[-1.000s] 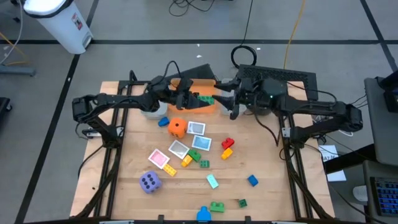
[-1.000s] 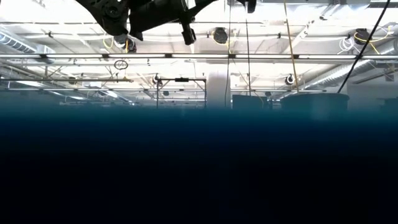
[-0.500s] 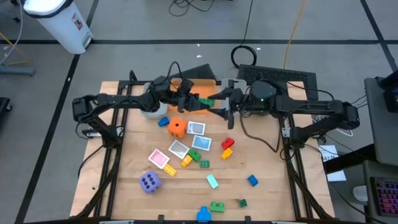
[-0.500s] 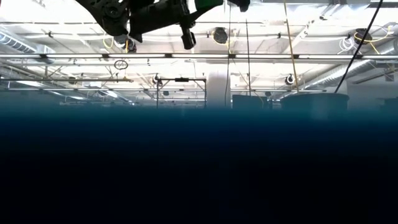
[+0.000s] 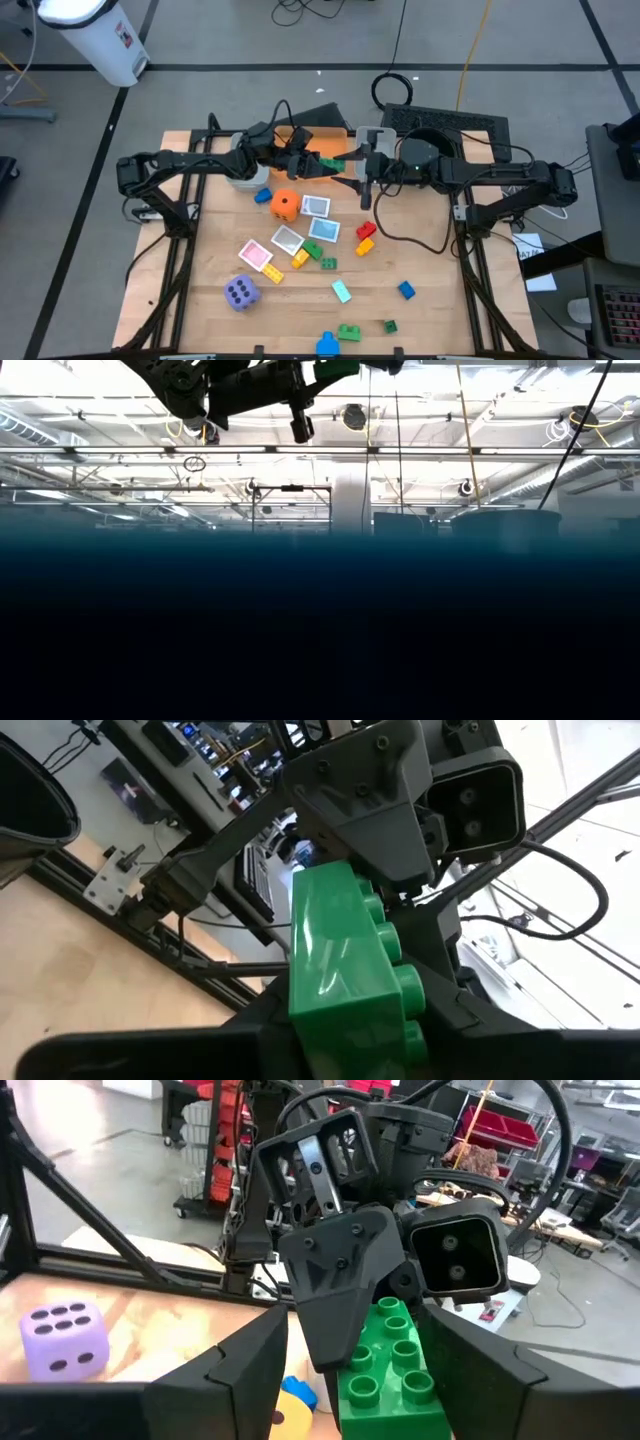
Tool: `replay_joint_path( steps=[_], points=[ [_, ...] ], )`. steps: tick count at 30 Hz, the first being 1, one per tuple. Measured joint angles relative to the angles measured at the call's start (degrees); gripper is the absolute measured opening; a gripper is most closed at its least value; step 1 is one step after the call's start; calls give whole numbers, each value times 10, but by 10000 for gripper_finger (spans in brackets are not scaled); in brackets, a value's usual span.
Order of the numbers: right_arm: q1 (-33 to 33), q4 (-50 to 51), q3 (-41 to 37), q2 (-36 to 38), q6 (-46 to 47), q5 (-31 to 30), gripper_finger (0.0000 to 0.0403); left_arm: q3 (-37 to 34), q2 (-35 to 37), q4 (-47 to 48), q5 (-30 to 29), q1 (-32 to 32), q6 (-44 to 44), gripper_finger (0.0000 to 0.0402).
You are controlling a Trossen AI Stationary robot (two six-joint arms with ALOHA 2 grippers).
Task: Pick & Place Toys
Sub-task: Put the green game piece into the right gray bin
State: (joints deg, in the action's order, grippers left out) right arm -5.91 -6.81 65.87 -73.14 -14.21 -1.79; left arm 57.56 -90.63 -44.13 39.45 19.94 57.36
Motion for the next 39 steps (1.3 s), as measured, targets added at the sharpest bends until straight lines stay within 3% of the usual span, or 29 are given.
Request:
replay_joint_path(
  steps=[7, 12, 22, 27, 33, 39],
  points=[
    [0, 16, 0, 0, -17, -42, 216, 0, 0, -1, 8, 0, 1, 111],
    [-4, 32, -2, -2, -19, -72, 213, 2, 2, -7, 10, 0, 2, 94],
    [-3, 10, -2, -1, -20, -69, 210, 2, 1, -5, 11, -1, 4, 116],
    [-4, 5, -2, -1, -20, -43, 207, 2, 1, -3, 15, -2, 4, 97],
    [-4, 6, -2, -1, -20, -41, 188, 2, 1, -2, 15, -1, 4, 98],
    [-4, 6, -2, -1, -20, -40, 143, 1, 1, -2, 13, -1, 4, 119]
  ],
)
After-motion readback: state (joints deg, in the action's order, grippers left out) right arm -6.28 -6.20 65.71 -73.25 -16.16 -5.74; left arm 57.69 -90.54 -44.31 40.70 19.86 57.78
